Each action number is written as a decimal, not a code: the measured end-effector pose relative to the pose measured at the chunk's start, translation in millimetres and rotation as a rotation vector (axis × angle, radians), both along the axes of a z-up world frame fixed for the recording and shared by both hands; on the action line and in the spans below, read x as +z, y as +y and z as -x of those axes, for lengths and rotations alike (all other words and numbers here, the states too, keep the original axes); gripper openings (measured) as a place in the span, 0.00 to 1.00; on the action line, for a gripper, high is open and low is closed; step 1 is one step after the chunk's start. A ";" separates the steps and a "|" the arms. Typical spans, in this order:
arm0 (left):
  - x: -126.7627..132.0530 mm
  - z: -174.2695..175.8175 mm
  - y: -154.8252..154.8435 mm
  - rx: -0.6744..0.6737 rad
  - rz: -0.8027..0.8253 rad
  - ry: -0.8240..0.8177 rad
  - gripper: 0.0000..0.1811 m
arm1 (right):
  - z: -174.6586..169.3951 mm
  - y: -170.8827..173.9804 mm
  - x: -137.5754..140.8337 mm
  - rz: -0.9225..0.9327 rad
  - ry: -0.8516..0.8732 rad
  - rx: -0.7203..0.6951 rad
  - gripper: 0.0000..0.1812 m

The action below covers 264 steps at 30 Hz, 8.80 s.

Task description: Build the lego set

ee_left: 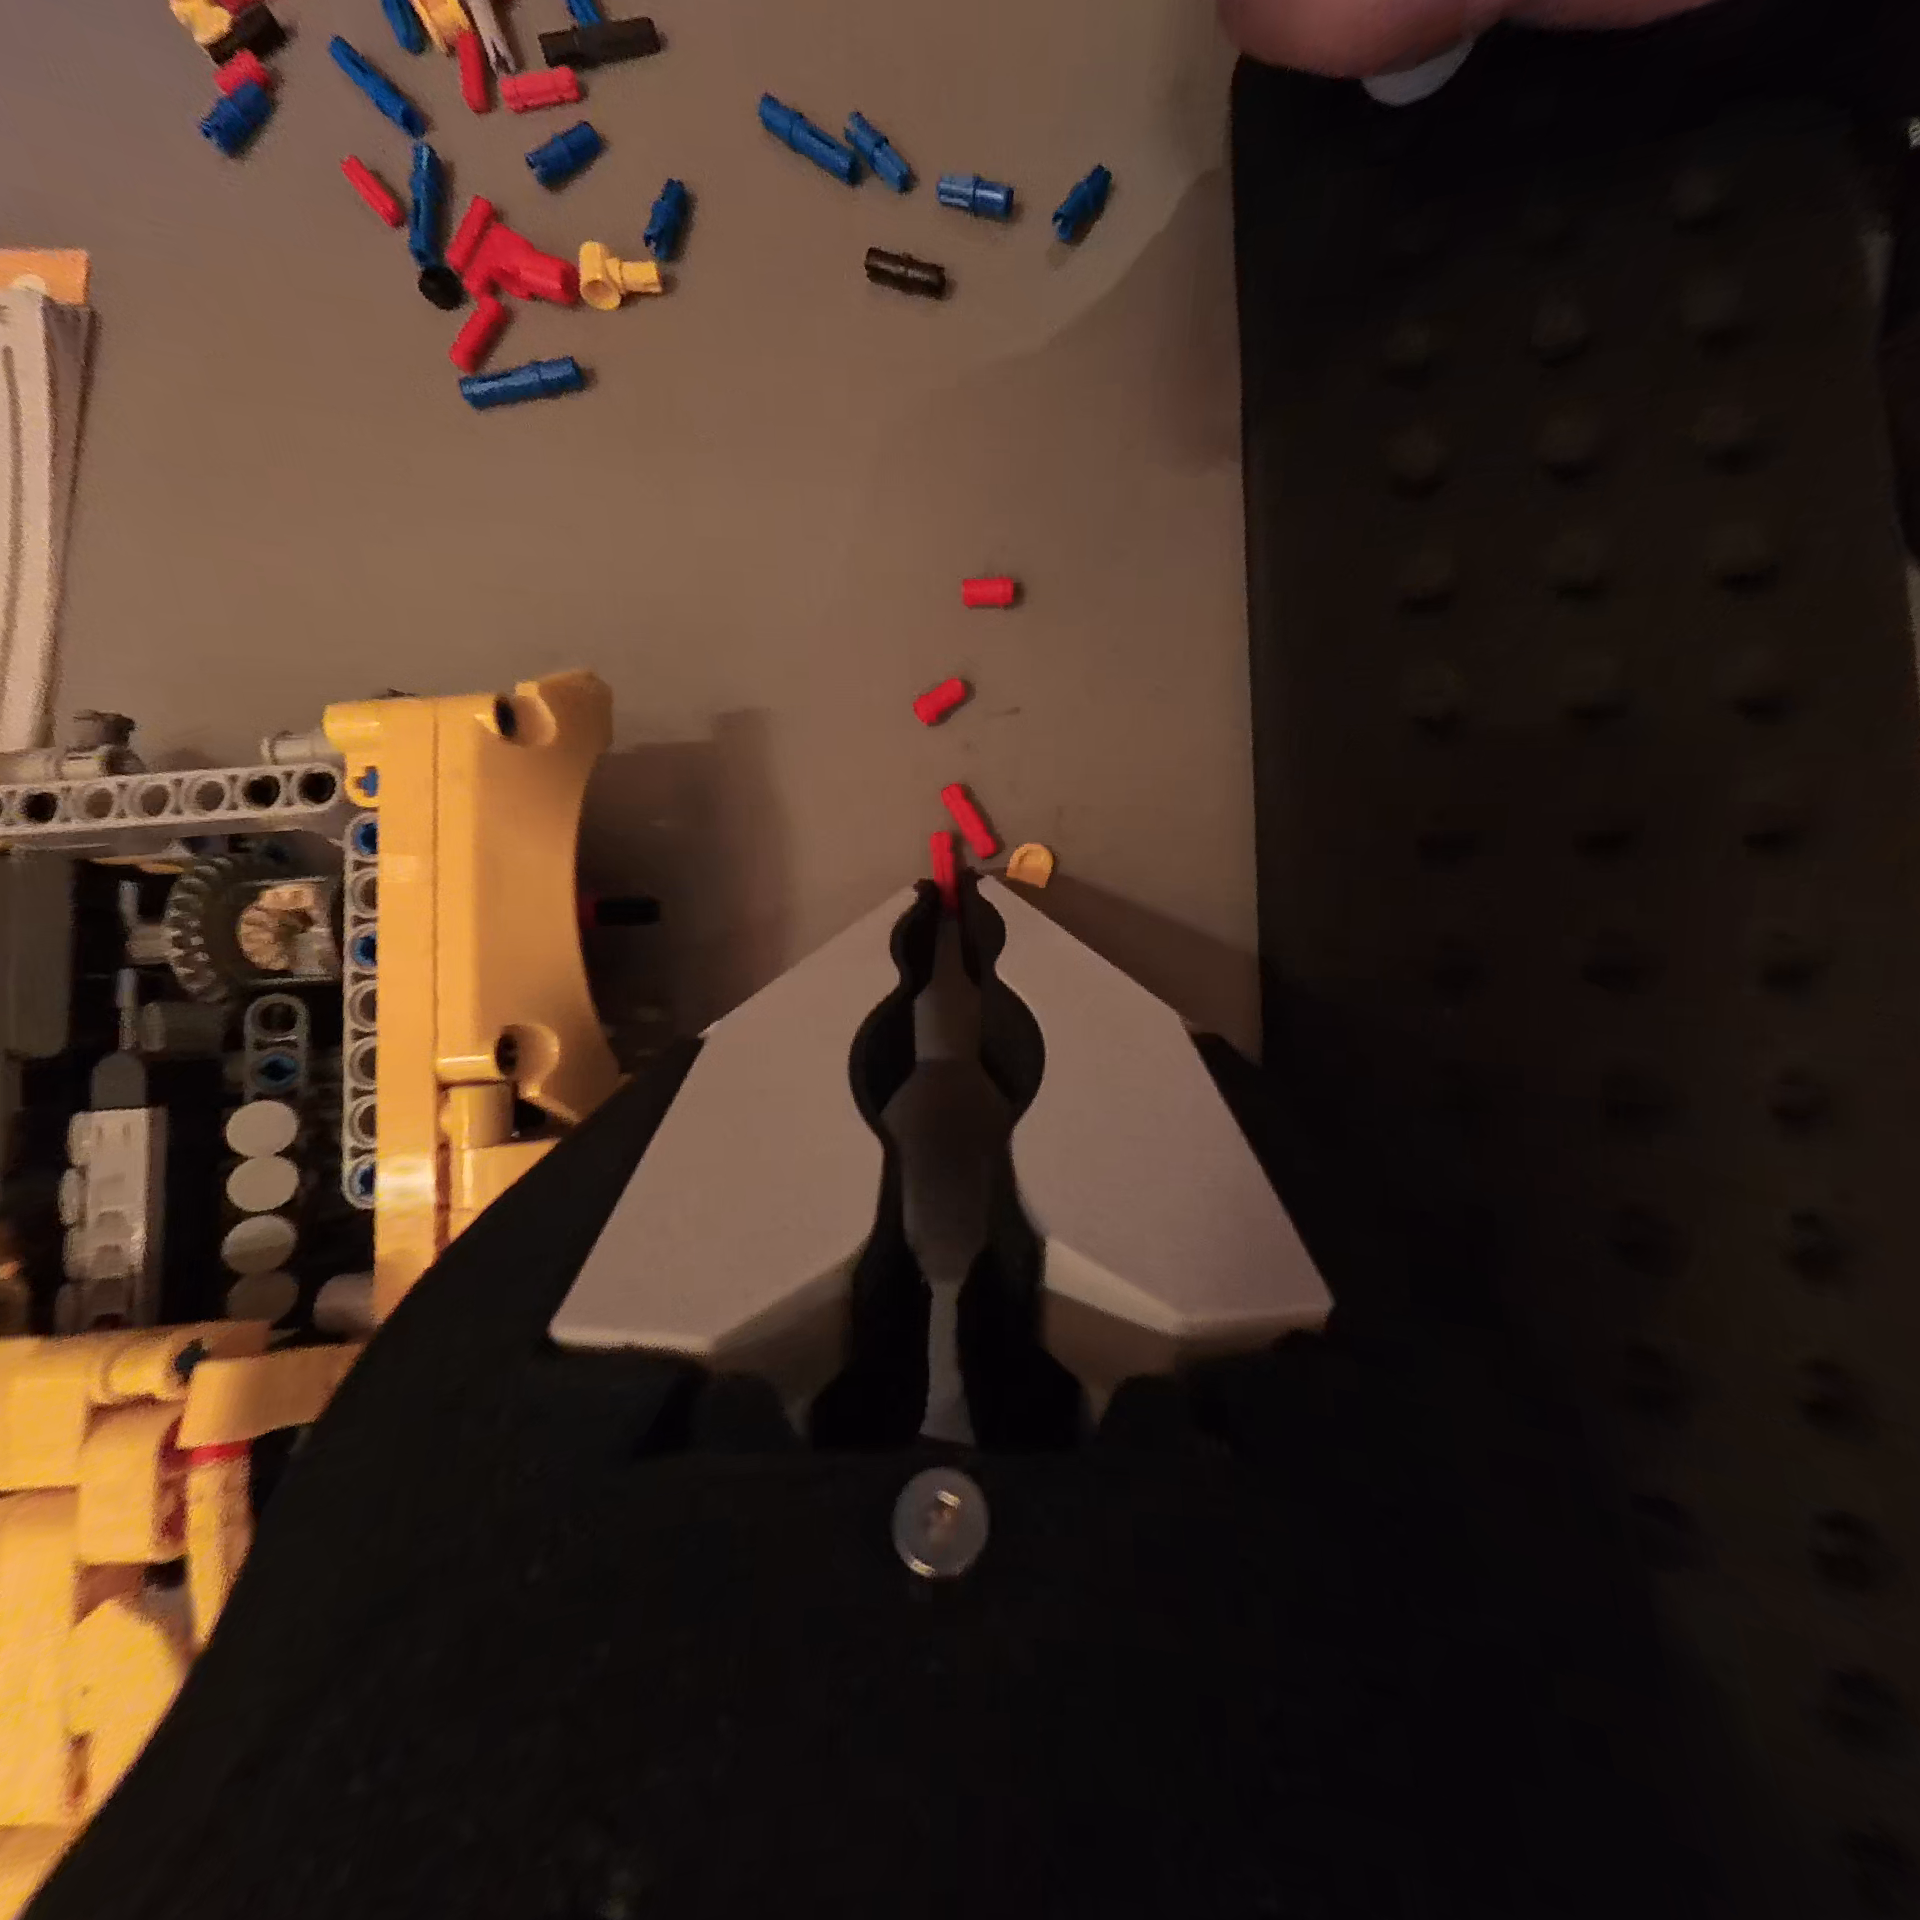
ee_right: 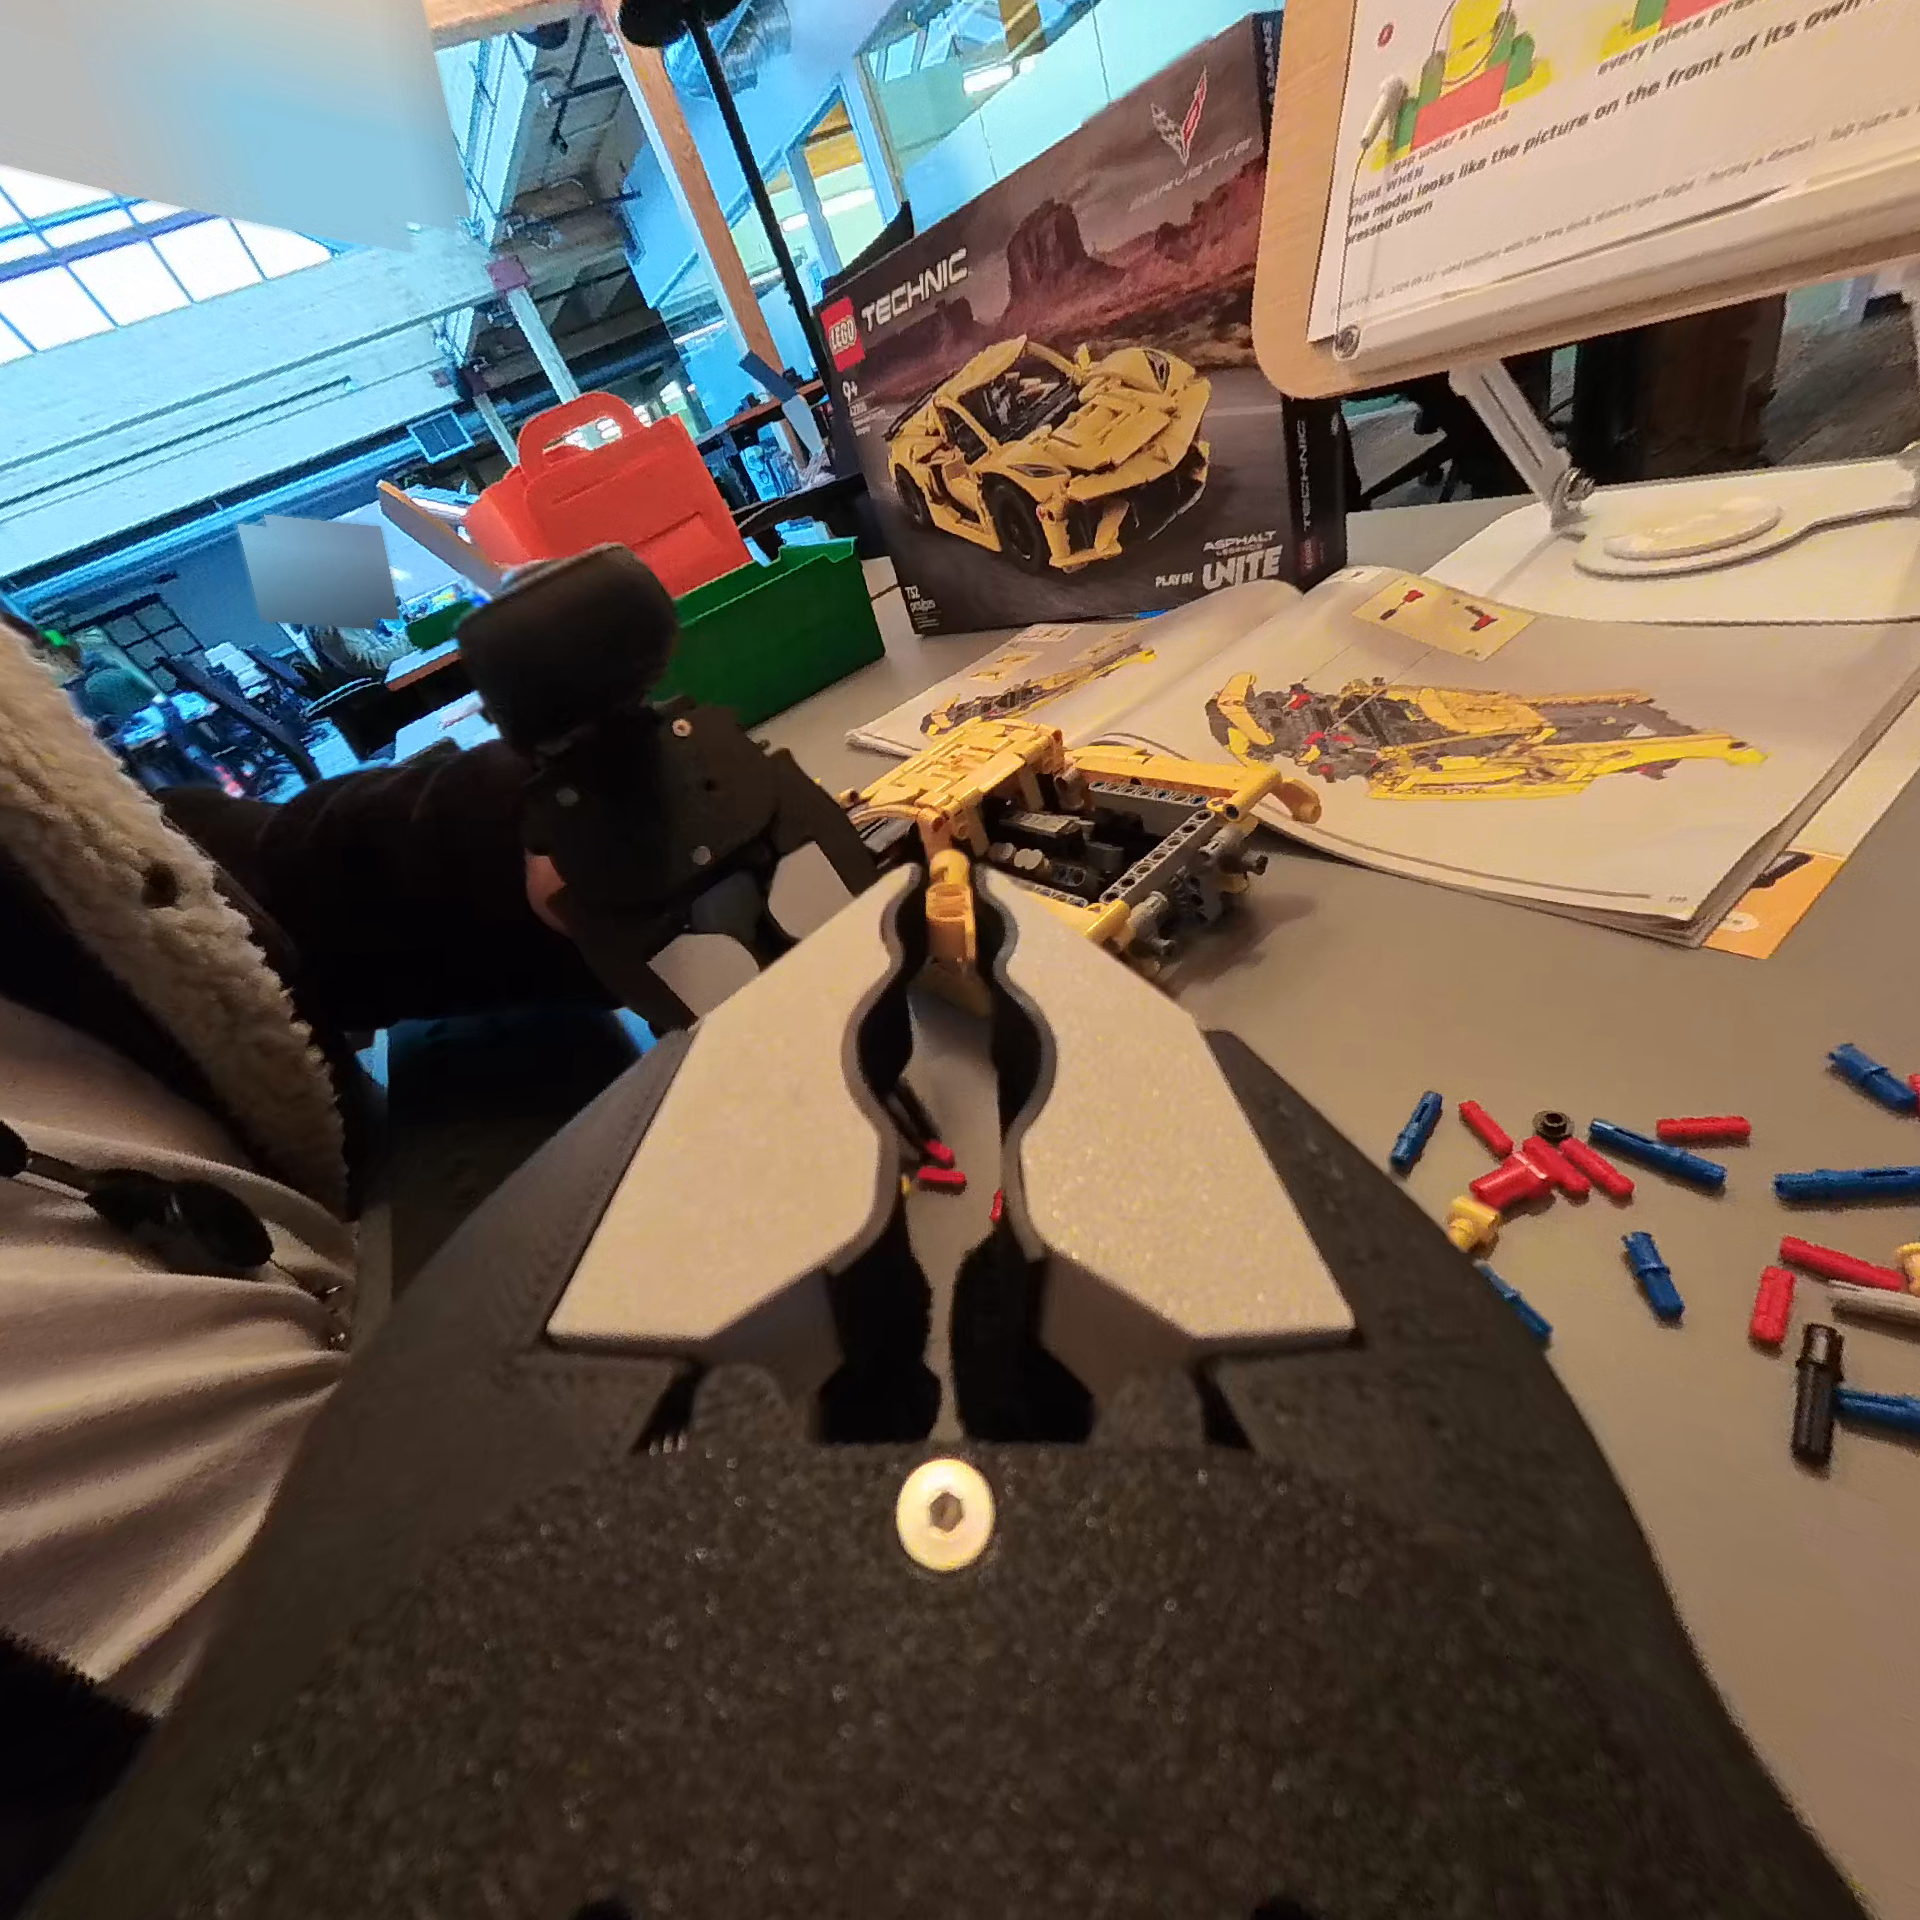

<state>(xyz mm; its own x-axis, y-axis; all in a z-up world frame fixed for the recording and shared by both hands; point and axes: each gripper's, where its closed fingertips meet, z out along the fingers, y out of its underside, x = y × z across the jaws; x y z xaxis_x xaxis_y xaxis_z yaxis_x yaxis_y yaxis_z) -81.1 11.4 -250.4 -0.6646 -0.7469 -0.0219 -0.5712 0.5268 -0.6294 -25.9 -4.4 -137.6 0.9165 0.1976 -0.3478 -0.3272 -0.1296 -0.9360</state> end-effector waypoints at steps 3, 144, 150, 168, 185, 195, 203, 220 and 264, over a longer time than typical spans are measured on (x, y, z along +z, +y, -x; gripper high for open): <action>15.7 -2.8 5.4 -0.016 -0.033 -0.134 0.02 | 11.3 4.1 -8.5 0.059 0.070 0.091 0.03; 61.4 84.6 47.4 -0.183 -0.023 -0.252 0.01 | 136.7 65.4 -48.8 0.406 0.204 0.633 0.03; 60.1 85.1 47.1 -0.183 -0.003 -0.228 0.01 | 136.9 65.6 -55.1 0.454 0.246 0.629 0.03; 118.6 68.2 50.0 -0.036 0.441 -0.403 0.00 | 130.8 66.2 -11.5 0.232 0.562 0.711 0.03; 20.2 73.7 58.6 0.187 0.053 -0.166 0.15 | 79.6 66.9 -18.3 0.173 0.403 0.449 0.03; 0.3 59.0 50.5 0.081 0.095 -0.098 0.07 | 78.9 65.3 -15.2 0.151 0.400 0.462 0.03; 3.8 56.2 50.8 0.023 0.059 -0.194 0.02 | 77.6 67.0 -18.5 0.166 0.399 0.448 0.03; 55.3 64.5 49.0 -0.004 0.069 -0.526 0.01 | 120.7 70.4 -55.9 0.473 0.417 0.508 0.03; 55.4 82.6 21.1 -0.126 0.295 -0.404 0.01 | 139.1 43.6 -61.2 0.494 0.118 0.779 0.03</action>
<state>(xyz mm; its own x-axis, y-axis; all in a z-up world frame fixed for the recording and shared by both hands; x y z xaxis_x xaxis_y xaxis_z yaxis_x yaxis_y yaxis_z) -163.7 32.5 -195.0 -0.7318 -0.6747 -0.0961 -0.1953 0.3427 -0.9189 -165.0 39.2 -198.7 0.5406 0.5473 -0.6389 -0.0699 -0.7276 -0.6824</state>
